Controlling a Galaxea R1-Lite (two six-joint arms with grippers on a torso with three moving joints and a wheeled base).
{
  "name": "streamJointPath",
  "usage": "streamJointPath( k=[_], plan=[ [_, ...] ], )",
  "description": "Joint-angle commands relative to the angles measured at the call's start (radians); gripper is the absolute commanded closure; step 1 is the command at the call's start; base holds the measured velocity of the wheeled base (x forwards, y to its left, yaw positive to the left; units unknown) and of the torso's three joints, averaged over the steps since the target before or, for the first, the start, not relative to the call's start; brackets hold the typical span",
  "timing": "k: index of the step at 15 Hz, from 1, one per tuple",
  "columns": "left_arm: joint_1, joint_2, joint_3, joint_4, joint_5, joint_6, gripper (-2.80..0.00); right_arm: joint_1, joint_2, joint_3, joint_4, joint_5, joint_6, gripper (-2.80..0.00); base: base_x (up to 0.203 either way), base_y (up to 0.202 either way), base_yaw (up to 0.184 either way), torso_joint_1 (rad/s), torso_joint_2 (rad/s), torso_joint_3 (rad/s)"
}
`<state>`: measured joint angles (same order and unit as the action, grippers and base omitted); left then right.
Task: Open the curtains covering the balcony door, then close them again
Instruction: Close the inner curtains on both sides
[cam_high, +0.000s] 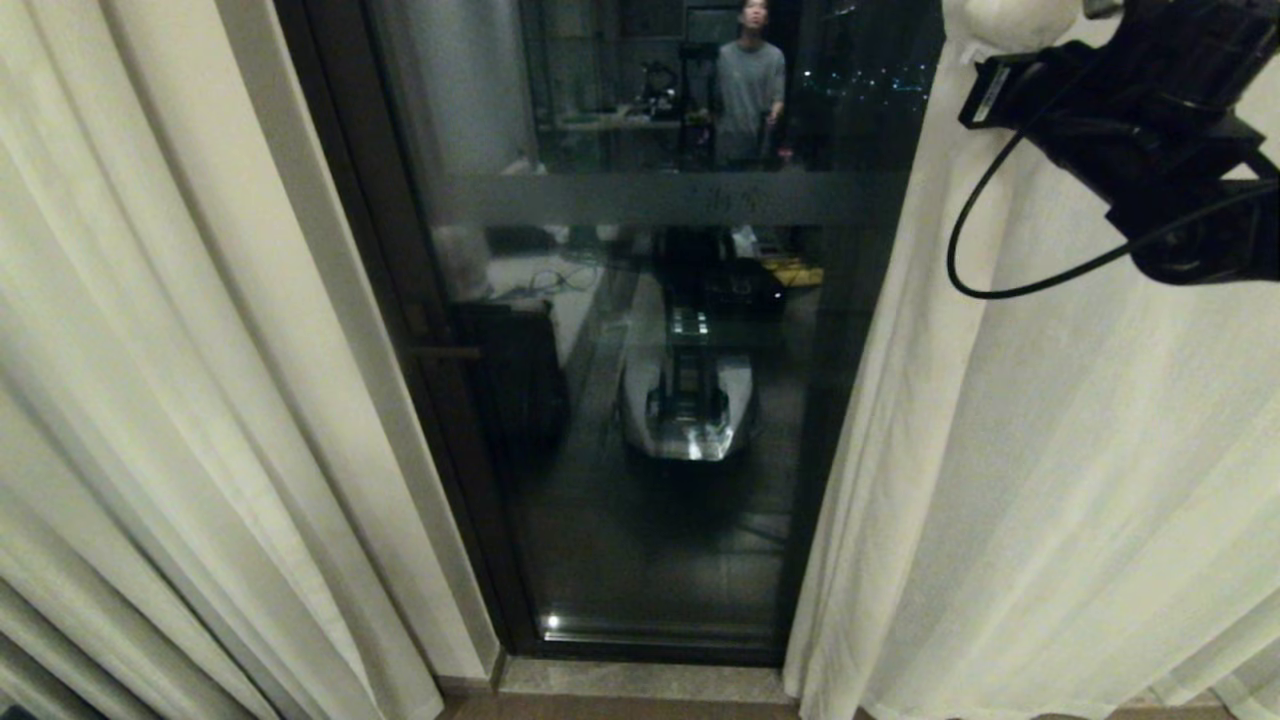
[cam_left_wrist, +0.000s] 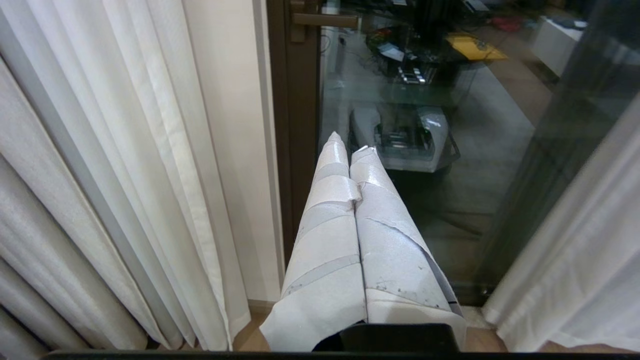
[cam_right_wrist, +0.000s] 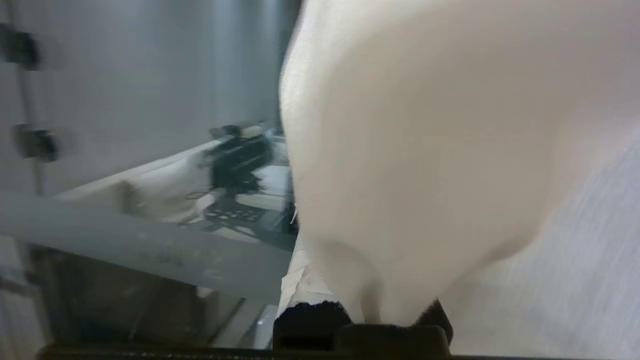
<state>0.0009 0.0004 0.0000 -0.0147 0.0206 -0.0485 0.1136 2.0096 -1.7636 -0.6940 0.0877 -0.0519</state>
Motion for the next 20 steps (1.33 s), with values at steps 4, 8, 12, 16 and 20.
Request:
streamJointPath(
  k=[4, 8, 12, 16, 20],
  plan=[
    [0.001, 0.0, 0.0, 0.0, 0.001, -0.001, 0.0, 0.038, 0.024, 0.001, -0.005, 0.0, -0.002, 0.0, 0.0, 0.0, 0.0, 0.0, 0.0, 0.0],
    [0.001, 0.0, -0.001, 0.001, 0.001, -0.001, 0.0, 0.0, 0.023, -0.002, -0.006, 0.0, -0.002, 0.0, 0.0, 0.0, 0.0, 0.0, 0.0, 0.0],
    [0.001, 0.0, -0.001, 0.001, 0.001, -0.002, 0.0, -0.098, 0.027, -0.002, -0.003, 0.003, 0.001, 0.0, 0.0, 0.0, 0.0, 0.0, 0.0, 0.0],
    [0.001, 0.0, 0.0, 0.0, 0.001, -0.002, 0.0, -0.161, 0.044, -0.003, -0.003, 0.004, 0.004, 0.0, 0.0, 0.0, 0.0, 0.0, 0.0, 0.0],
    [0.001, 0.0, -0.002, -0.001, 0.001, -0.001, 0.0, -0.17, 0.043, -0.002, -0.005, 0.003, 0.004, -2.8, 0.0, 0.0, 0.0, 0.0, 0.0, 0.0]
  ],
)
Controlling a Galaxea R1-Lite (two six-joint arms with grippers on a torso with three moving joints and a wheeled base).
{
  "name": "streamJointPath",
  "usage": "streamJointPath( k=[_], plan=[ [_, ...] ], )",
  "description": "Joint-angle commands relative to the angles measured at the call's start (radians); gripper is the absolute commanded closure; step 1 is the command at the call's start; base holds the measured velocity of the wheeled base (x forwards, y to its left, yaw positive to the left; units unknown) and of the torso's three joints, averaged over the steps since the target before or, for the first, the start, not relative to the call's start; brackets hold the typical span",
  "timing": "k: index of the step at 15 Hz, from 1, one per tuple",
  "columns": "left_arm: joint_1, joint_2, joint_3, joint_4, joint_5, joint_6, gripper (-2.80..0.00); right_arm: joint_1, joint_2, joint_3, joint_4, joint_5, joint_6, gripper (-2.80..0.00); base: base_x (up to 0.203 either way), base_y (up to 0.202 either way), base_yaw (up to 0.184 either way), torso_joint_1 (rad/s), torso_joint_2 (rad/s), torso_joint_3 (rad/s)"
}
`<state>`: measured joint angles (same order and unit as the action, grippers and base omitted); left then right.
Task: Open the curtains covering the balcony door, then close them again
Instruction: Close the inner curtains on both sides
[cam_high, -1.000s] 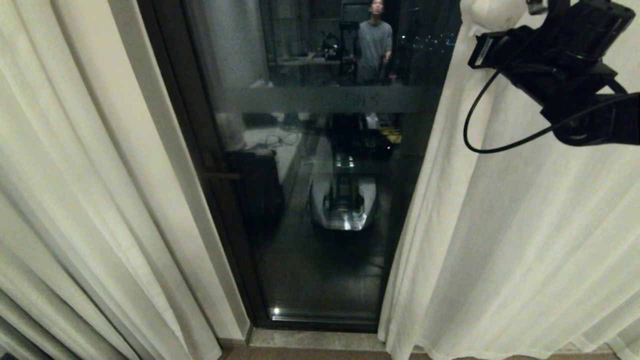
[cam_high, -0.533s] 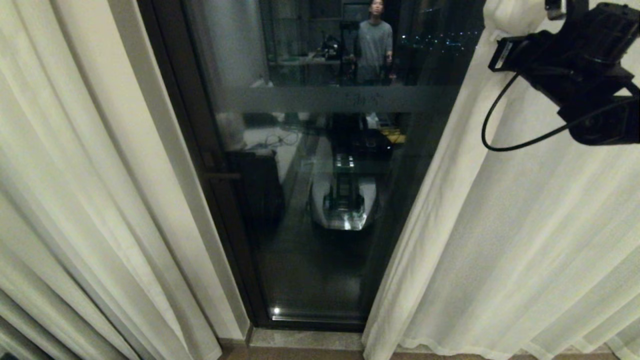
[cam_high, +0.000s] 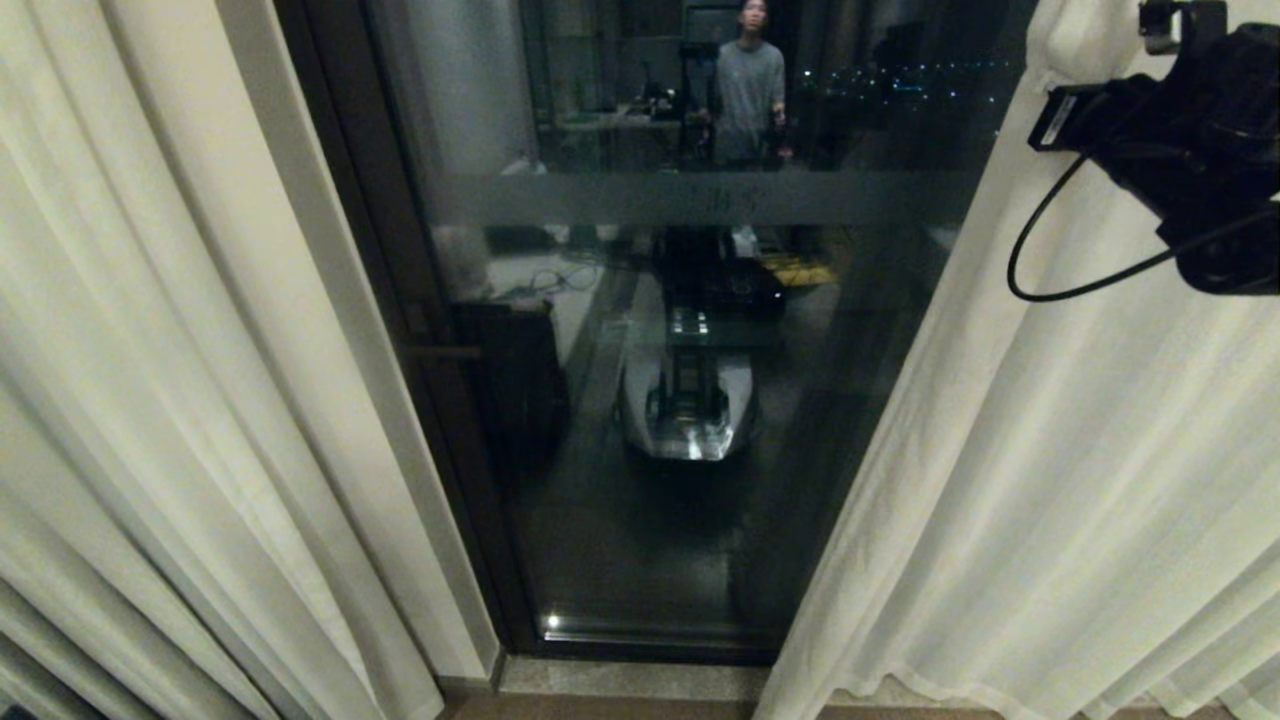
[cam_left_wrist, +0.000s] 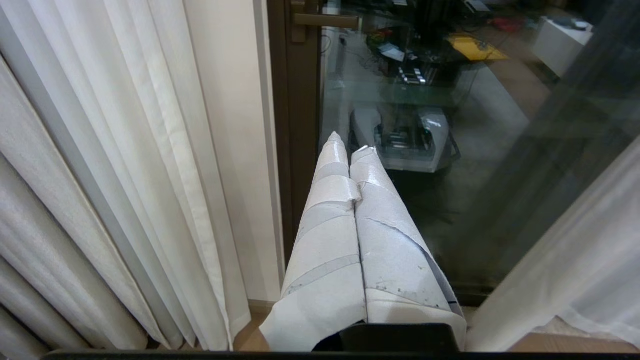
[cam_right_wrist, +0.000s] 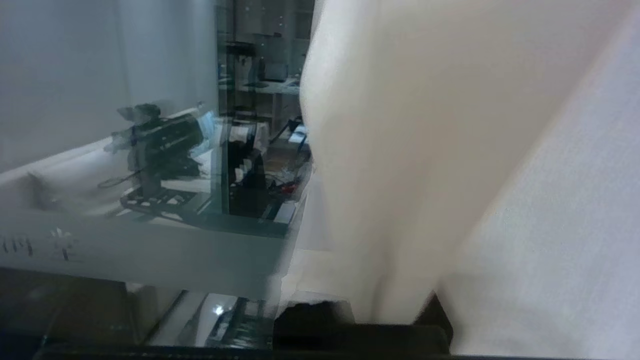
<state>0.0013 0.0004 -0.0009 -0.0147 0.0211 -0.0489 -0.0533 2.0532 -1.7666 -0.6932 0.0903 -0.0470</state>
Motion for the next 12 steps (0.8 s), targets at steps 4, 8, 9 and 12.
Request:
streamJointPath(
  k=[4, 8, 9, 12],
  plan=[
    [0.0, 0.0, 0.0, 0.001, 0.0, -0.001, 0.0, -0.009, -0.004, -0.001, -0.021, 0.0, -0.001, -2.8, 0.0, 0.0, 0.0, 0.0, 0.0, 0.0],
    [0.0, 0.0, 0.001, 0.001, 0.0, 0.0, 0.0, -0.034, -0.065, 0.009, -0.021, 0.0, -0.004, -2.8, 0.0, 0.0, 0.0, 0.0, 0.0, 0.0],
    [0.0, 0.0, 0.0, 0.001, 0.0, -0.001, 0.0, -0.053, -0.094, 0.026, -0.018, 0.0, -0.005, -2.8, 0.0, 0.0, 0.0, 0.0, 0.0, 0.0],
    [0.0, 0.0, -0.001, 0.001, 0.0, 0.0, 0.0, -0.116, -0.192, 0.109, -0.014, 0.003, -0.003, -2.8, 0.0, 0.0, 0.0, 0.0, 0.0, 0.0]
  ],
)
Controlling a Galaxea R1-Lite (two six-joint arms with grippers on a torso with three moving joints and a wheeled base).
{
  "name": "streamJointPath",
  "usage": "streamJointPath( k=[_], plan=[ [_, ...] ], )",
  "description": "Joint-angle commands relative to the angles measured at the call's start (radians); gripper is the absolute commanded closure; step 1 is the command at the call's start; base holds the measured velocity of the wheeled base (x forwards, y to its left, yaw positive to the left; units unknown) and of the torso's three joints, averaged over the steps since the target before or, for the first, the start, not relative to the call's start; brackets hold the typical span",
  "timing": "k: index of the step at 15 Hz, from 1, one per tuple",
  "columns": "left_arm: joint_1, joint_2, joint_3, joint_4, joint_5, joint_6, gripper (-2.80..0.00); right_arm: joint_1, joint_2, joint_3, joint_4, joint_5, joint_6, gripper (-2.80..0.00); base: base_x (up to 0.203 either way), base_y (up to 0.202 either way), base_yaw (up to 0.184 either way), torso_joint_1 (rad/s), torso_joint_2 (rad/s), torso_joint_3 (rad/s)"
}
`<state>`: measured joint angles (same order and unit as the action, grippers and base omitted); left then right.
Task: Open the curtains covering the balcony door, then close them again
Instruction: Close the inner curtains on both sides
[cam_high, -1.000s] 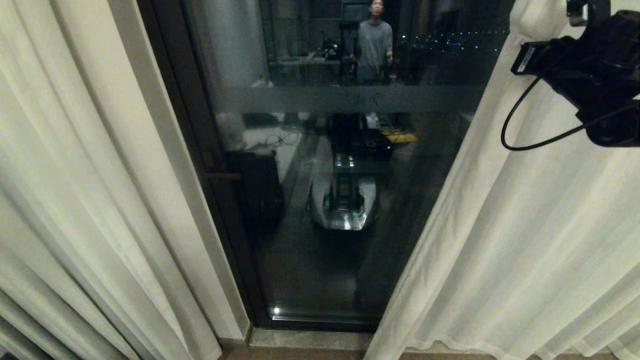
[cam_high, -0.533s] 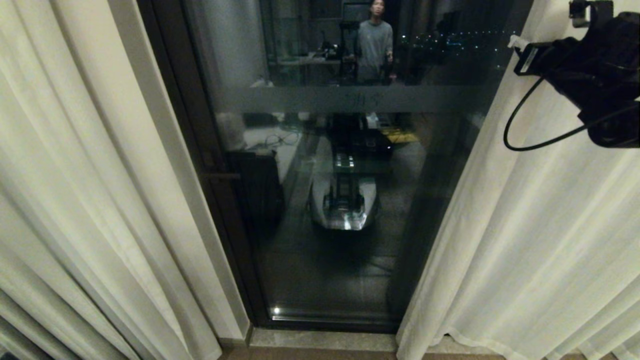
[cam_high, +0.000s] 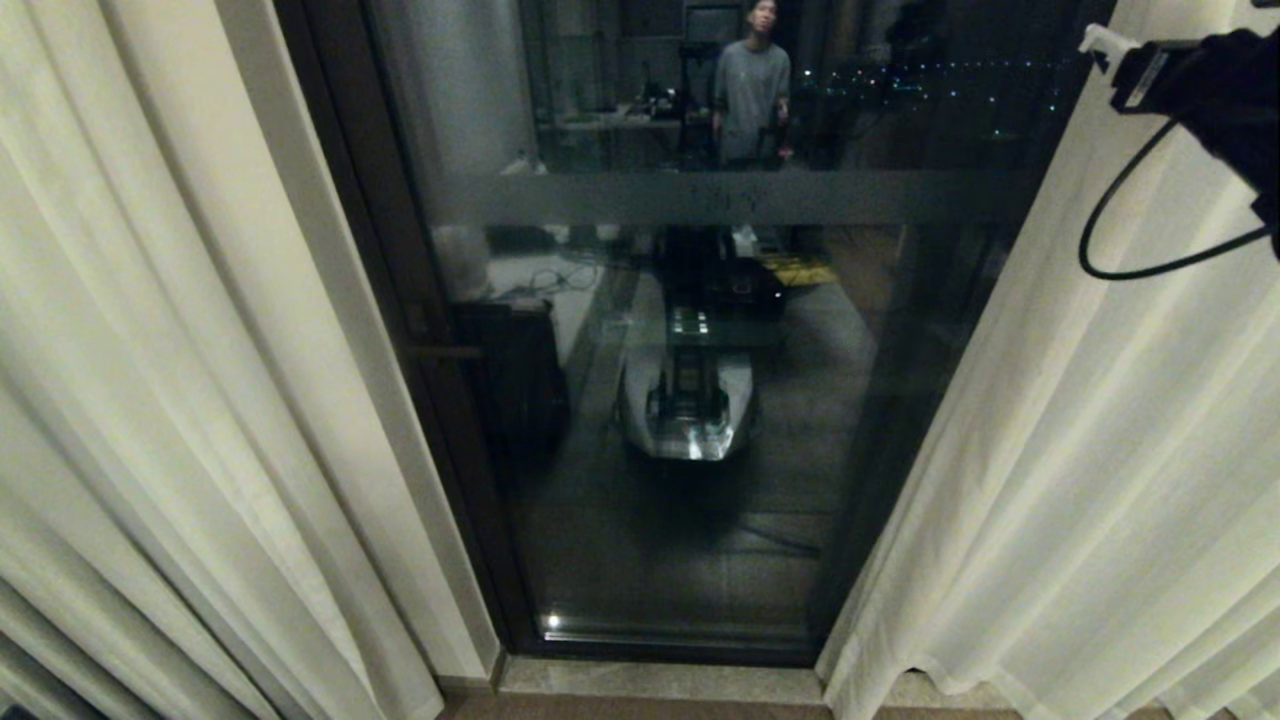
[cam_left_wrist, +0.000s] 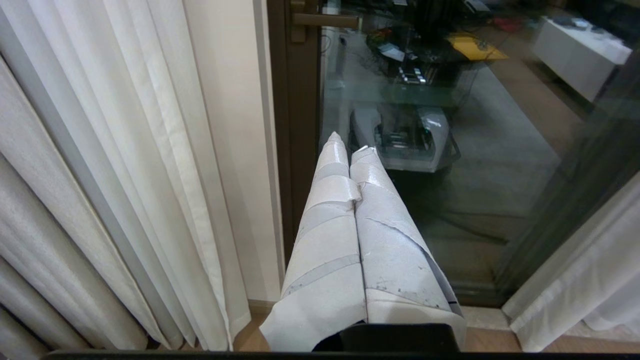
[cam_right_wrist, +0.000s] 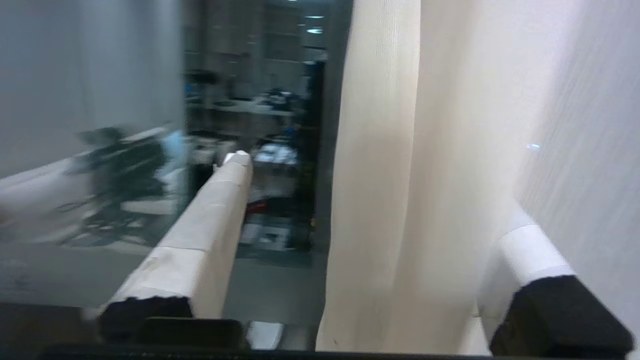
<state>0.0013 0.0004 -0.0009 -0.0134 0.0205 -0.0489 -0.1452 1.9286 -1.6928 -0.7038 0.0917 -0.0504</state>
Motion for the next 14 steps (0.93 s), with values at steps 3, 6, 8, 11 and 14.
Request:
streamJointPath(
  k=[3, 6, 8, 11, 14],
  plan=[
    [0.0, 0.0, -0.001, -0.002, 0.001, -0.002, 0.0, -0.077, -0.186, 0.174, -0.006, 0.006, 0.009, -2.8, 0.0, 0.0, 0.0, 0.0, 0.0, 0.0],
    [0.0, 0.0, 0.001, -0.002, 0.002, 0.0, 0.0, -0.106, -0.297, 0.276, -0.008, 0.004, 0.033, -2.8, 0.0, 0.0, 0.0, 0.0, 0.0, 0.0],
    [0.0, 0.0, 0.001, 0.0, 0.001, 0.0, 0.0, -0.119, -0.391, 0.376, -0.003, 0.003, 0.036, -2.8, 0.0, 0.0, 0.0, 0.0, 0.0, 0.0],
    [0.0, 0.0, 0.0, -0.001, 0.001, -0.001, 0.0, -0.141, -0.54, 0.543, 0.004, 0.004, 0.038, -2.8, 0.0, 0.0, 0.0, 0.0, 0.0, 0.0],
    [0.0, 0.0, 0.001, -0.002, 0.001, -0.002, 0.0, -0.151, -0.668, 0.702, 0.018, 0.005, 0.038, -2.8, 0.0, 0.0, 0.0, 0.0, 0.0, 0.0]
  ],
)
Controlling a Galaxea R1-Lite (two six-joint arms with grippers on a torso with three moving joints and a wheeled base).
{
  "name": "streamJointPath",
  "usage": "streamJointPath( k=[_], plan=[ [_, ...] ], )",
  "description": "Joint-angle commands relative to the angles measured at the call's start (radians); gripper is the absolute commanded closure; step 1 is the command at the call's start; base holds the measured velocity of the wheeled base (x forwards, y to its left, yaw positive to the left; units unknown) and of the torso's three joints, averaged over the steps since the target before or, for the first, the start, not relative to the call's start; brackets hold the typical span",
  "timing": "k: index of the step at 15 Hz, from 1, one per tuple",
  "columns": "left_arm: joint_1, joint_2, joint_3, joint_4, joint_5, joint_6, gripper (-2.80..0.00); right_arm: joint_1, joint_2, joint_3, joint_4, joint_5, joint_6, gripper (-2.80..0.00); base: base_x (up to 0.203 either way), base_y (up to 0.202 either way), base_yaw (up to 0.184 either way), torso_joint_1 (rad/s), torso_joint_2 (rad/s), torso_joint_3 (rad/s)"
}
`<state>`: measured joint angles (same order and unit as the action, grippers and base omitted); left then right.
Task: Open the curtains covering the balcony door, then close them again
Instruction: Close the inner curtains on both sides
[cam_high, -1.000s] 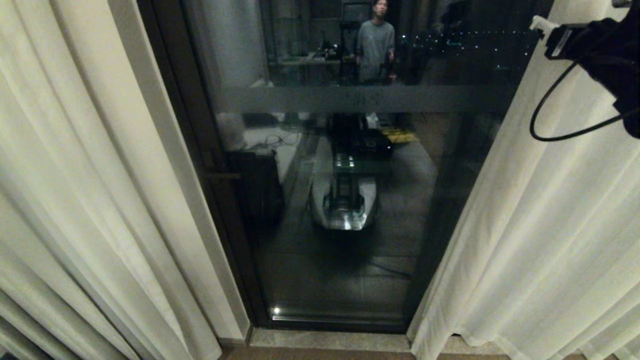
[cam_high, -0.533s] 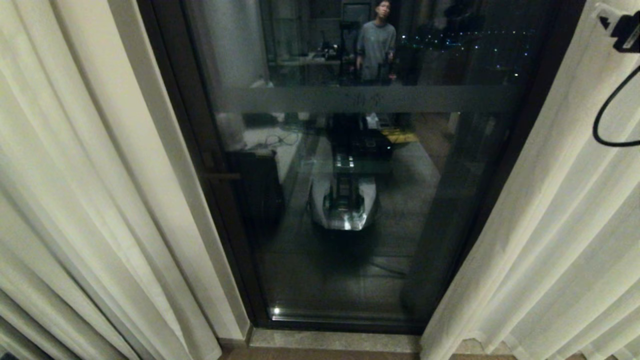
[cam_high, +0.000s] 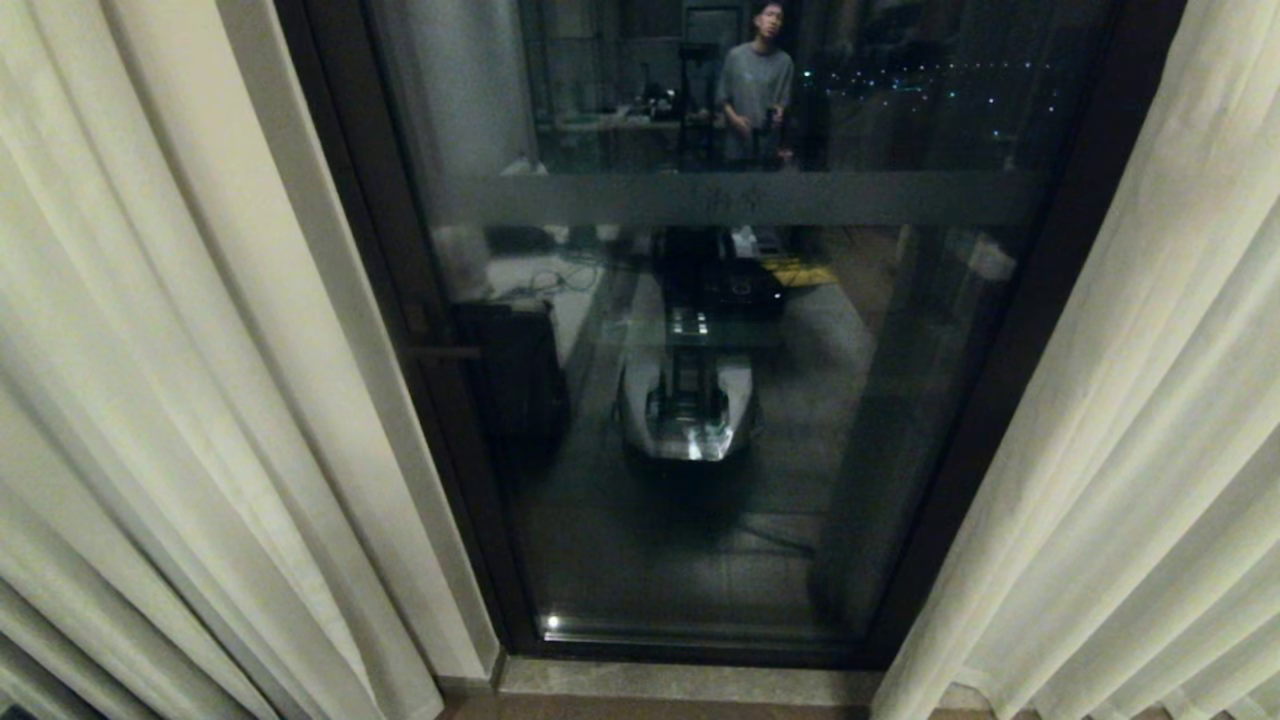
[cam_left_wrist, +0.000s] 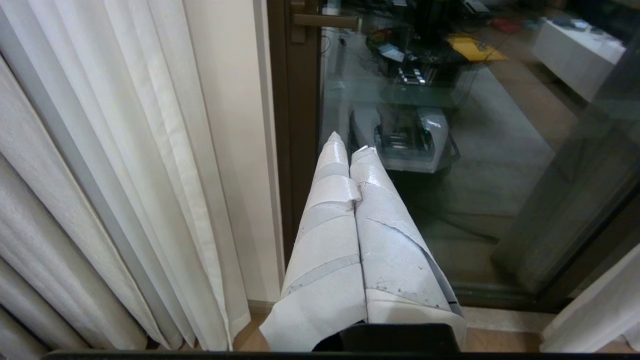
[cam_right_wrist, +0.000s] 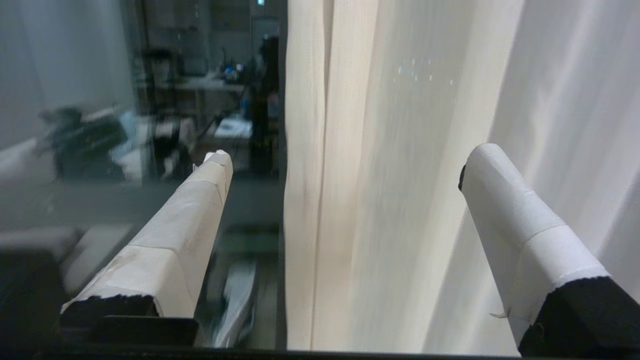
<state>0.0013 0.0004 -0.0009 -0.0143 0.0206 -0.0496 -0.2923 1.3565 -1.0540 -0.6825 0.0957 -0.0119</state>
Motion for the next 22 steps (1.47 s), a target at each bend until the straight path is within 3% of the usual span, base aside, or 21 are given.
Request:
streamJointPath(
  k=[1, 9, 10, 15, 19, 22],
  plan=[
    [0.0, 0.0, 0.001, 0.0, 0.001, 0.0, 0.0, -0.006, -0.13, 0.105, -0.002, 0.0, 0.001, -2.8, 0.0, 0.0, 0.0, 0.0, 0.0, 0.0],
    [0.0, 0.0, 0.0, -0.001, 0.002, 0.0, 0.0, -0.013, -0.319, 0.367, -0.009, 0.0, 0.02, -2.8, 0.0, 0.0, 0.0, 0.0, 0.0, 0.0],
    [0.0, 0.0, 0.001, 0.0, 0.001, -0.001, 0.0, -0.013, -0.336, 0.392, -0.012, -0.001, 0.02, 0.0, 0.0, 0.0, 0.0, 0.0, 0.0, 0.0],
    [0.0, 0.0, 0.001, -0.001, 0.001, -0.001, 0.0, -0.006, -0.41, 0.498, -0.01, -0.001, 0.02, 0.0, 0.0, 0.0, 0.0, 0.0, 0.0, 0.0],
    [0.0, 0.0, 0.001, 0.0, 0.001, 0.0, 0.0, 0.0, -0.517, 0.657, 0.001, -0.003, 0.019, 0.0, 0.0, 0.0, 0.0, 0.0, 0.0, 0.0],
    [0.0, 0.0, 0.001, 0.0, 0.001, 0.0, 0.0, 0.061, -0.622, 0.8, 0.002, -0.011, 0.009, 0.0, 0.0, 0.0, 0.0, 0.0, 0.0, 0.0]
  ],
)
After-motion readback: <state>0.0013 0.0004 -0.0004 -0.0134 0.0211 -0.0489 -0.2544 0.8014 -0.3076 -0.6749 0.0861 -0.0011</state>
